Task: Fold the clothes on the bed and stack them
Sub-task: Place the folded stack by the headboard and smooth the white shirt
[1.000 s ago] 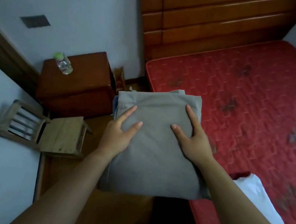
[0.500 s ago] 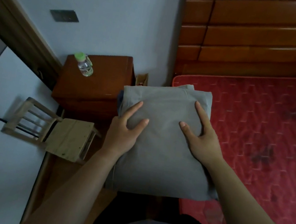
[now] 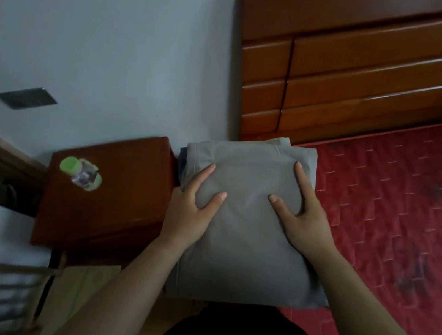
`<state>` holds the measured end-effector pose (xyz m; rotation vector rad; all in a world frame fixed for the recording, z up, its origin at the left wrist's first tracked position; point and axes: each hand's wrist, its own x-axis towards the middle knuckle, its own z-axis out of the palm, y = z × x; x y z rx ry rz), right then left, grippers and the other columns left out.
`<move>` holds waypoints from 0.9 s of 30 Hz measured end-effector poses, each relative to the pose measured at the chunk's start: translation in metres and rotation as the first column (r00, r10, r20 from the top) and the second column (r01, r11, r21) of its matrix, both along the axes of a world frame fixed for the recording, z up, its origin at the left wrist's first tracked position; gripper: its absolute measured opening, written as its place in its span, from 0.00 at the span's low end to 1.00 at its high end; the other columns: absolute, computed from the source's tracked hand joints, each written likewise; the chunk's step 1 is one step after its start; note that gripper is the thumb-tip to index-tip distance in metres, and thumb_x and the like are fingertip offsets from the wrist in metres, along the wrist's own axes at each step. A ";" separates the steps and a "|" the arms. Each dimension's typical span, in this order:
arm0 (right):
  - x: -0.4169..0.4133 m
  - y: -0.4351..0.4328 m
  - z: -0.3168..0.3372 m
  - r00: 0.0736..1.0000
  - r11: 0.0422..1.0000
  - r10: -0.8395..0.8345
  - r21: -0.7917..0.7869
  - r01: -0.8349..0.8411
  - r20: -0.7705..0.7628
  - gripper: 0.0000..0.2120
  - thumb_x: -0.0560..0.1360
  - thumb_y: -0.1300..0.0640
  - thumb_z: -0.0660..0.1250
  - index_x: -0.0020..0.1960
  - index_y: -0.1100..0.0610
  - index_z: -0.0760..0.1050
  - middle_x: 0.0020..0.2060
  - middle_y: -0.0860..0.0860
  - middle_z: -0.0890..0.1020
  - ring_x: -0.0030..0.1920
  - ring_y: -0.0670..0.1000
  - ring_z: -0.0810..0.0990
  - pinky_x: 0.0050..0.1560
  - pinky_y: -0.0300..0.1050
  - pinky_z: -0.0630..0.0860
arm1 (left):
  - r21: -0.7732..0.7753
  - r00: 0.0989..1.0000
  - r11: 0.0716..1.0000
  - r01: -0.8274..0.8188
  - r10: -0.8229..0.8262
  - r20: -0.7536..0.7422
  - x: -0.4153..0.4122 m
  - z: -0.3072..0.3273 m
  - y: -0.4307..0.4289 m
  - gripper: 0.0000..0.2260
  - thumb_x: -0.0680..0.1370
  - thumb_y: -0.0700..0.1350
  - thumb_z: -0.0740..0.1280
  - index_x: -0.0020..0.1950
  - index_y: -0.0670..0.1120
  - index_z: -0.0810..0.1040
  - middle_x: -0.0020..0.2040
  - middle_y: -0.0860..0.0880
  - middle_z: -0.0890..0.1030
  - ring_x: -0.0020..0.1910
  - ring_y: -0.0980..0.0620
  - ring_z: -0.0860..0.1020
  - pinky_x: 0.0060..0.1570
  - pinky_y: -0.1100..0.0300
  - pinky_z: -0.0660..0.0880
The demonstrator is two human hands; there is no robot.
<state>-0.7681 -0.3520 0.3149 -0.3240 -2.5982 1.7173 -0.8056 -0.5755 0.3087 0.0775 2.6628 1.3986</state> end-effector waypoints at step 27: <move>-0.200 0.153 -0.271 0.959 1.000 -0.017 0.014 0.013 0.283 0.36 0.66 0.34 0.65 0.67 0.24 0.48 0.65 0.37 0.64 0.61 0.43 0.68 0.55 0.40 0.69 | -0.045 0.962 0.992 -0.121 0.128 0.241 -0.193 -0.272 0.160 0.42 0.68 0.68 0.64 0.69 0.71 0.37 0.69 0.46 0.69 0.65 0.50 0.71 0.61 0.55 0.71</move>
